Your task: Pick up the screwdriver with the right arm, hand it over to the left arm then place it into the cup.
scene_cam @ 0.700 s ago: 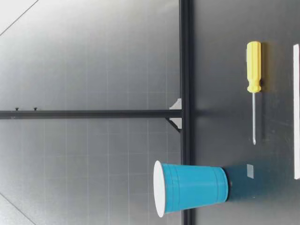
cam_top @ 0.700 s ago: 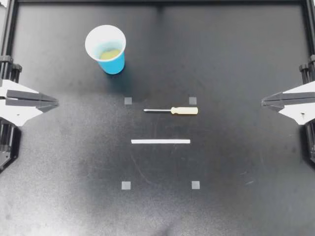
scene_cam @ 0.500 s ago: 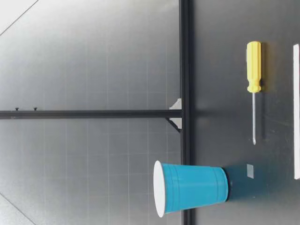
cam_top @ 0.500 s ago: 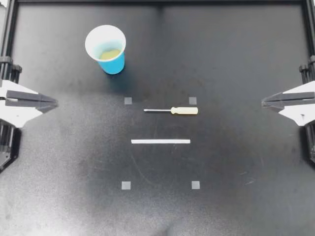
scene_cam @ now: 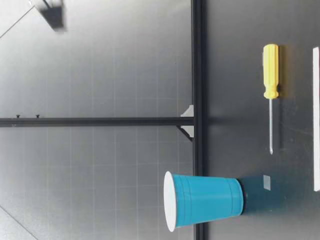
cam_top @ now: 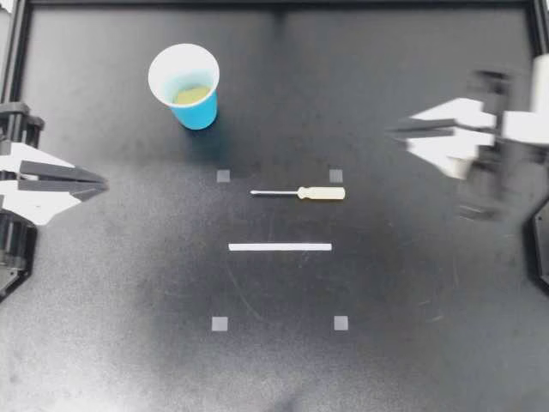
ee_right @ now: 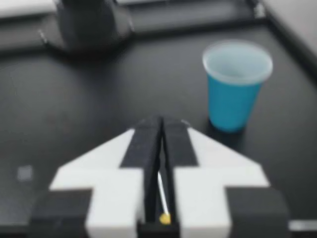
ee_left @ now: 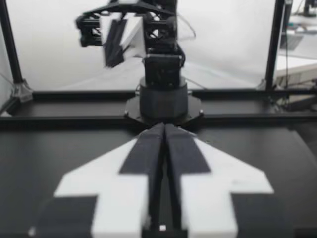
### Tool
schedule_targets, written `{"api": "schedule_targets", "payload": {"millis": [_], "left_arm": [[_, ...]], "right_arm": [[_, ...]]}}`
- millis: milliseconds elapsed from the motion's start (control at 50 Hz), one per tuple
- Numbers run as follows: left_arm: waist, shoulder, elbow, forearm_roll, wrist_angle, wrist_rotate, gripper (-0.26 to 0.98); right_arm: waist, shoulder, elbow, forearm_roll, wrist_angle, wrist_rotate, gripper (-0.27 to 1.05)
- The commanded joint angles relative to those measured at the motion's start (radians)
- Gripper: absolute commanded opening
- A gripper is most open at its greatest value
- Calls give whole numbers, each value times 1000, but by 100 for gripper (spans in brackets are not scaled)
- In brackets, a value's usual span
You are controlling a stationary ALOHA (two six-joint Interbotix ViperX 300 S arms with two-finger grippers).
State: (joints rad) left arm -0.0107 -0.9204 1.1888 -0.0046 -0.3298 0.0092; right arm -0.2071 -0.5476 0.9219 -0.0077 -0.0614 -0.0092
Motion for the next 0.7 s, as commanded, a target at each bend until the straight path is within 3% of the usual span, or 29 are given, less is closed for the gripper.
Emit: {"api": "schedule_targets", "payload": {"millis": [0, 240, 520, 680], "left_arm": [[-3, 17, -12, -2, -11, 0, 14], [-3, 23, 0, 0, -11, 0, 14], [-3, 23, 9, -2, -11, 3, 14], [-3, 23, 11, 0, -11, 0, 14]], "right_arm": [[-17, 86, -95, -11, 71, -3, 32], [-17, 278, -221, -40, 272, -17, 65], [-17, 486, -371, -40, 509, -49, 65], [-17, 583, -413, -37, 518, -81, 65]]}}
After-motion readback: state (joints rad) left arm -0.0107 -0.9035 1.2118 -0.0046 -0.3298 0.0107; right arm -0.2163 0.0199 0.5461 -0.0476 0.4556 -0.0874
